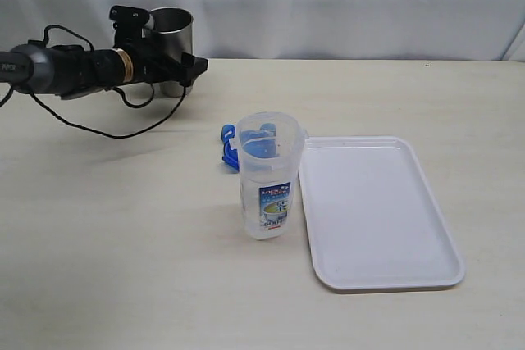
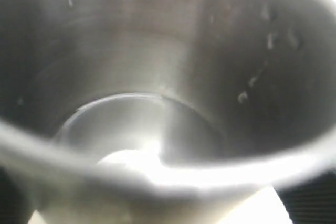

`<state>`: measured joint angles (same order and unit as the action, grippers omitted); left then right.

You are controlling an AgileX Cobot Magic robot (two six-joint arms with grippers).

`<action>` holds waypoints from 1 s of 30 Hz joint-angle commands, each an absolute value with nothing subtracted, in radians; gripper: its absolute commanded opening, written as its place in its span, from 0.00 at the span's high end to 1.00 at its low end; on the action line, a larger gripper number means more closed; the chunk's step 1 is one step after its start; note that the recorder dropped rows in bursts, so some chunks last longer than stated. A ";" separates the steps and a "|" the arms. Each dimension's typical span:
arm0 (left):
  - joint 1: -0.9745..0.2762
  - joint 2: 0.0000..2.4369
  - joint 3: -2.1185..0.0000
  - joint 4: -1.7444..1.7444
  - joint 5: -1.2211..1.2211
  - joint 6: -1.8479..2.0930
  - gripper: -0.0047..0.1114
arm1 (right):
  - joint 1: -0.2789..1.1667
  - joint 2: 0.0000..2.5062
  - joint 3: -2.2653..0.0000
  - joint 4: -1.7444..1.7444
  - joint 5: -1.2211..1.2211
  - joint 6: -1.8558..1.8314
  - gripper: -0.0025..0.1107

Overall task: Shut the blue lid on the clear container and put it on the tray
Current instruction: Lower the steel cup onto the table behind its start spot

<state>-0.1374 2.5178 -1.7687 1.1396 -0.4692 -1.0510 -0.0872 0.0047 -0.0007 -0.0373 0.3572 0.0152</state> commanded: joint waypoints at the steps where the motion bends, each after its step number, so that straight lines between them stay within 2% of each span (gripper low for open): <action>1: -0.136 2.472 -1.768 1.228 -0.464 -1.150 0.10 | -0.090 0.000 0.000 -0.038 0.345 0.015 0.94; 17: -0.136 2.433 -1.749 1.328 -0.444 -1.246 0.10 | -0.090 0.000 0.000 -0.038 0.345 0.015 0.94; 24: -0.136 2.379 -1.699 1.334 -0.305 -1.216 0.10 | -0.090 0.000 0.000 -0.038 0.345 0.015 0.94; 30: -0.136 2.377 -1.649 1.350 -0.369 -1.199 0.10 | -0.090 0.000 0.000 -0.038 0.345 0.015 0.94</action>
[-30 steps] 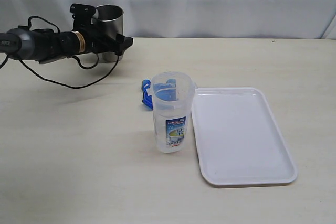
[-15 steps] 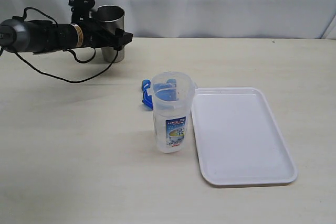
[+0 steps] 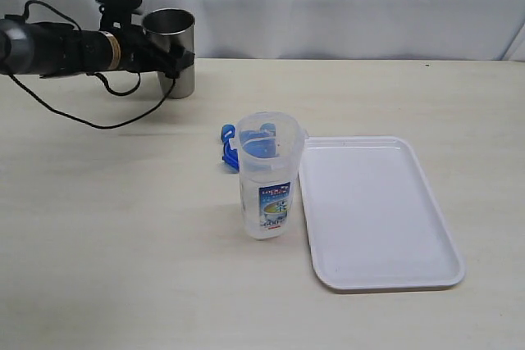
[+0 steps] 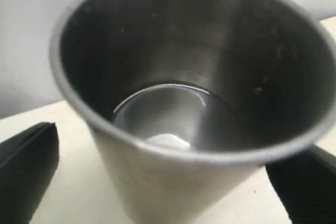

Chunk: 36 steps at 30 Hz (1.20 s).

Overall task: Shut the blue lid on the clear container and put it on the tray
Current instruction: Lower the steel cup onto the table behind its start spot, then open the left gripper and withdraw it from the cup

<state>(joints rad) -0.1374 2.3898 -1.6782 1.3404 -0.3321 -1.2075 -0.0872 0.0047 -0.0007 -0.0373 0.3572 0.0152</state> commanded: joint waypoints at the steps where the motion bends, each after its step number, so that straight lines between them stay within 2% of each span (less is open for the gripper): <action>1: -0.136 2.373 -1.628 1.350 -0.375 -1.188 0.10 | -0.090 0.000 0.000 -0.038 0.345 0.015 0.94; 10: -0.103 2.231 -1.422 1.350 -0.382 -1.137 0.10 | -0.090 0.000 0.000 -0.038 0.345 0.015 0.94; 27: -0.101 1.521 -1.004 1.348 -0.240 -1.154 0.10 | -0.090 0.000 0.000 -0.038 0.345 0.015 0.94; 32: -0.101 1.294 -0.952 1.348 -0.327 -1.240 0.10 | -0.090 0.000 0.000 -0.038 0.345 0.015 0.94; 36: -0.101 1.159 -0.930 1.355 -0.510 -1.308 0.10 | -0.090 0.000 0.000 -0.038 0.345 0.015 0.94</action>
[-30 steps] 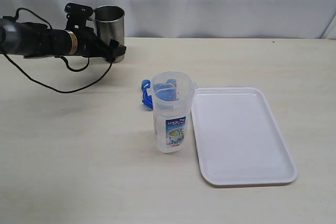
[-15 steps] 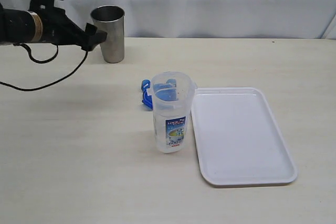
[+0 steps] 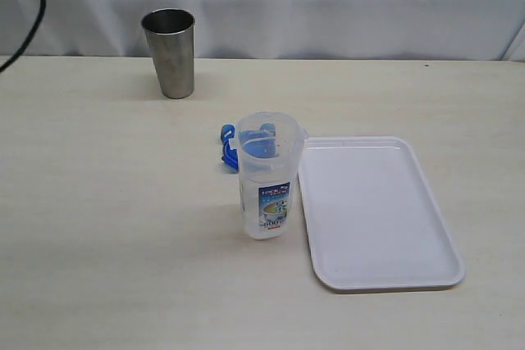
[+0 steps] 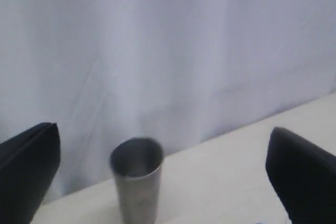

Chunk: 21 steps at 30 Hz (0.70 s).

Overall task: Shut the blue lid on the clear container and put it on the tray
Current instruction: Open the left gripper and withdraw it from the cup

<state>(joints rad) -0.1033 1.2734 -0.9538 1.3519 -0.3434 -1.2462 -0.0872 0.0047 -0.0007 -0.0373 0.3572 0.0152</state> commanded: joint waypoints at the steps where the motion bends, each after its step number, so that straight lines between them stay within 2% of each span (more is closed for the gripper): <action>1: -0.101 1.134 -0.929 1.381 -0.559 -1.309 0.10 | -0.090 0.000 0.000 -0.038 0.345 0.015 0.94; 8: -0.101 1.079 -0.929 1.618 -0.868 -1.316 0.10 | -0.090 0.000 0.000 -0.038 0.345 0.015 0.94; 12: -0.101 1.083 -0.929 1.684 -0.930 -1.368 0.10 | -0.090 0.000 0.000 -0.038 0.345 0.015 0.94; 16: -0.101 1.089 -0.919 1.744 -0.841 -1.510 0.10 | -0.090 0.000 0.000 -0.038 0.345 0.015 0.94; 21: -0.101 1.092 -0.834 1.744 -0.538 -1.671 0.10 | -0.090 0.000 0.000 -0.038 0.345 0.015 0.94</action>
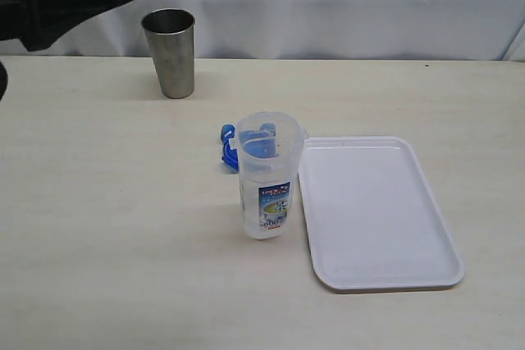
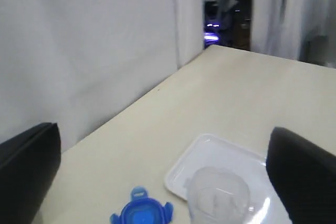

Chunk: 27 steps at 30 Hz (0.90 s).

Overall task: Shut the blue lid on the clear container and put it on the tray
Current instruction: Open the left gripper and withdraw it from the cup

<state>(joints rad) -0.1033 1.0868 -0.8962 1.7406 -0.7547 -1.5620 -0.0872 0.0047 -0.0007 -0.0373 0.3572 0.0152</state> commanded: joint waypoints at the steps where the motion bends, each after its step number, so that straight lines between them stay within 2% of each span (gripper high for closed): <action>1: -0.101 1.092 -0.812 1.744 -0.495 -1.671 0.10 | -0.090 0.000 0.000 -0.038 0.345 0.015 0.94; 5: -0.101 1.092 -0.741 1.744 -0.401 -1.672 0.10 | -0.090 0.000 0.000 -0.038 0.345 0.015 0.94; 9: -0.106 1.109 -0.709 1.584 -0.396 -1.672 0.10 | -0.090 0.000 0.000 -0.038 0.345 0.015 0.94; 15: -0.106 1.141 -0.711 1.542 -0.413 -1.671 0.10 | -0.090 0.000 0.000 -0.034 0.345 0.015 0.94; 21: -0.106 1.170 -0.711 1.661 -0.453 -1.676 0.10 | -0.090 0.000 0.000 -0.034 0.345 0.015 0.94; 27: -0.106 1.170 -0.709 1.676 -0.372 -1.753 0.10 | -0.090 0.000 0.000 -0.034 0.345 0.015 0.94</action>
<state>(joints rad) -0.1033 1.1693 -0.7120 1.6588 -0.4128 -1.7128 -0.0872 0.0047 -0.0007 -0.0354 0.3572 0.0152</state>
